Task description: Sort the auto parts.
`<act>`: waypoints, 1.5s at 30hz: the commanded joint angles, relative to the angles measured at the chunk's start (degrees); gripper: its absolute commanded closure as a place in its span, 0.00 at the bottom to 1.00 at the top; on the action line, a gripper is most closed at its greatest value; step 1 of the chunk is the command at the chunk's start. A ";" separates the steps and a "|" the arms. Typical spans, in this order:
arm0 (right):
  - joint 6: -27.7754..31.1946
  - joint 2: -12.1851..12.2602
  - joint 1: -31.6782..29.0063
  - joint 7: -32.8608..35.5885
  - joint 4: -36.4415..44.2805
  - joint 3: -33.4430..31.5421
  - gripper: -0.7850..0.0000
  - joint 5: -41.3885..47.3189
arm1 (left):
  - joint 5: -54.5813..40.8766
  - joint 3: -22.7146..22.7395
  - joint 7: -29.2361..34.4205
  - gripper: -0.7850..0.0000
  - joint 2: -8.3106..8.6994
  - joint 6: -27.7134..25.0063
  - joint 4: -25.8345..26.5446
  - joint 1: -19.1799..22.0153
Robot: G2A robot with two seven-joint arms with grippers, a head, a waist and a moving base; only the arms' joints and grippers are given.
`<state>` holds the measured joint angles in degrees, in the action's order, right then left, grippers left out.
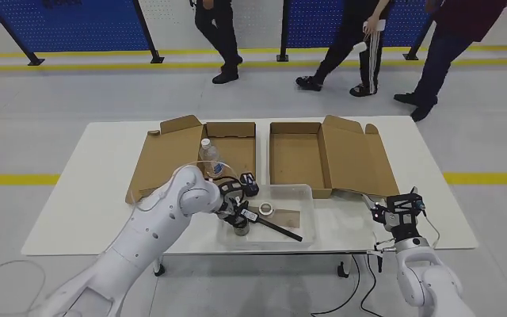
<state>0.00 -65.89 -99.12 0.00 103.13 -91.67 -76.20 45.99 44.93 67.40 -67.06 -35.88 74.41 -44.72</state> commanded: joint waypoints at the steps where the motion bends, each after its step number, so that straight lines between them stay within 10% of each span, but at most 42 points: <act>1: 0.00 0.00 0.00 0.00 0.00 0.00 0.00 0.00 | -0.24 -0.66 -0.13 0.64 -0.19 -0.03 -0.52 0.34; 12: 0.00 0.00 0.00 0.00 0.00 0.00 0.00 0.00 | -1.71 -3.99 -0.95 0.71 -1.36 -0.56 -4.22 2.50; 17: 0.00 0.00 0.00 0.00 0.00 0.00 0.00 0.00 | -2.04 -4.90 -1.55 1.00 -1.72 -0.66 -5.58 3.21; 29: 0.00 0.00 0.00 0.00 0.00 0.00 0.00 0.00 | -1.71 -4.22 -2.37 1.00 -1.14 -0.06 -4.06 2.86; 45: 0.00 0.00 0.00 0.00 0.00 0.00 0.00 0.00 | -1.36 3.95 -2.45 1.00 2.55 4.30 10.22 -3.67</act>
<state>0.00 -65.89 -99.12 0.00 103.13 -91.67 -76.20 44.74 47.99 65.15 -64.84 -31.94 83.17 -47.65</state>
